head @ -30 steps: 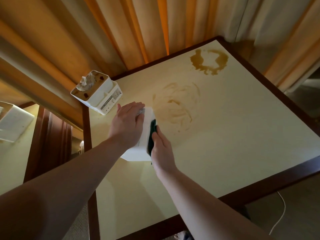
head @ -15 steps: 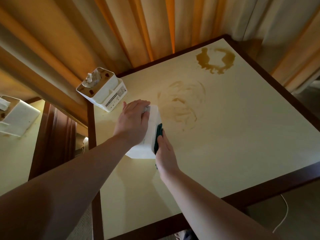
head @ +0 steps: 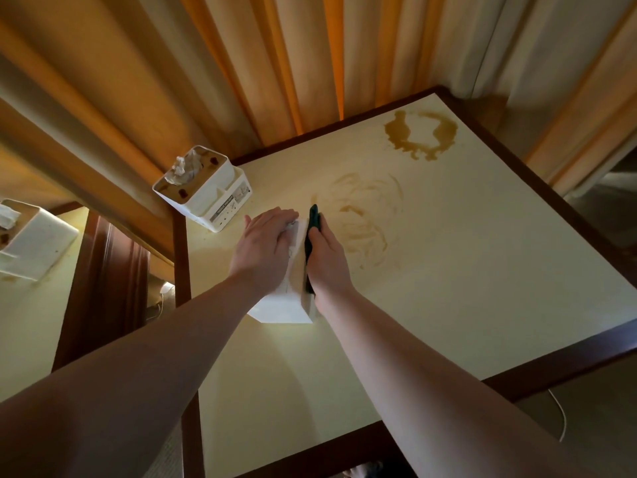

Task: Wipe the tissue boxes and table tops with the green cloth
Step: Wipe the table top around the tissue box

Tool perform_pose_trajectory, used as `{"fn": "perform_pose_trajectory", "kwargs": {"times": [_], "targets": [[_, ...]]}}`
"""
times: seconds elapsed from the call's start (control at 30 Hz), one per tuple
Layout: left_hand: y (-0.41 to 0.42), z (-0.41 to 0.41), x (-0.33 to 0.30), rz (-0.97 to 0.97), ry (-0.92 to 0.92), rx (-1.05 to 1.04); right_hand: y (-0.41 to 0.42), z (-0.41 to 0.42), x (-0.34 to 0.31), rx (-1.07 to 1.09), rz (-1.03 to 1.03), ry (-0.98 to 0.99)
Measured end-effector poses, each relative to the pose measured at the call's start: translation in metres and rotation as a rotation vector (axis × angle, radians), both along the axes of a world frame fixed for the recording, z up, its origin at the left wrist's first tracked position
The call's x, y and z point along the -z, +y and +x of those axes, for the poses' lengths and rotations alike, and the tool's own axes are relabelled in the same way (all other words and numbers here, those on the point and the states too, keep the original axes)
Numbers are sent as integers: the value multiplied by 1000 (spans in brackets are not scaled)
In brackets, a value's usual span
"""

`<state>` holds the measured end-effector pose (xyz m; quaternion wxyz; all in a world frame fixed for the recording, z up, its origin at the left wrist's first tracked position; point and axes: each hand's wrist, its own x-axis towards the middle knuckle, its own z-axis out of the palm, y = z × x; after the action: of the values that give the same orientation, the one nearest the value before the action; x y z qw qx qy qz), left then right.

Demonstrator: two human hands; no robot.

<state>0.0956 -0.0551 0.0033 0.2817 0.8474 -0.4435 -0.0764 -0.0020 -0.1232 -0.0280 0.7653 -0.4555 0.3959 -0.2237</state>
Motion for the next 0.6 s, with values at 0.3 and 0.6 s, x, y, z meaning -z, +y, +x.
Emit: {"fn": "perform_pose_trajectory", "kwargs": {"times": [0.3, 0.6], "targets": [[-1, 2, 5, -13, 17, 10, 52, -42, 20, -82, 26, 57], [-4, 0, 3, -15, 38, -43, 40, -21, -16, -30, -185, 59]]}}
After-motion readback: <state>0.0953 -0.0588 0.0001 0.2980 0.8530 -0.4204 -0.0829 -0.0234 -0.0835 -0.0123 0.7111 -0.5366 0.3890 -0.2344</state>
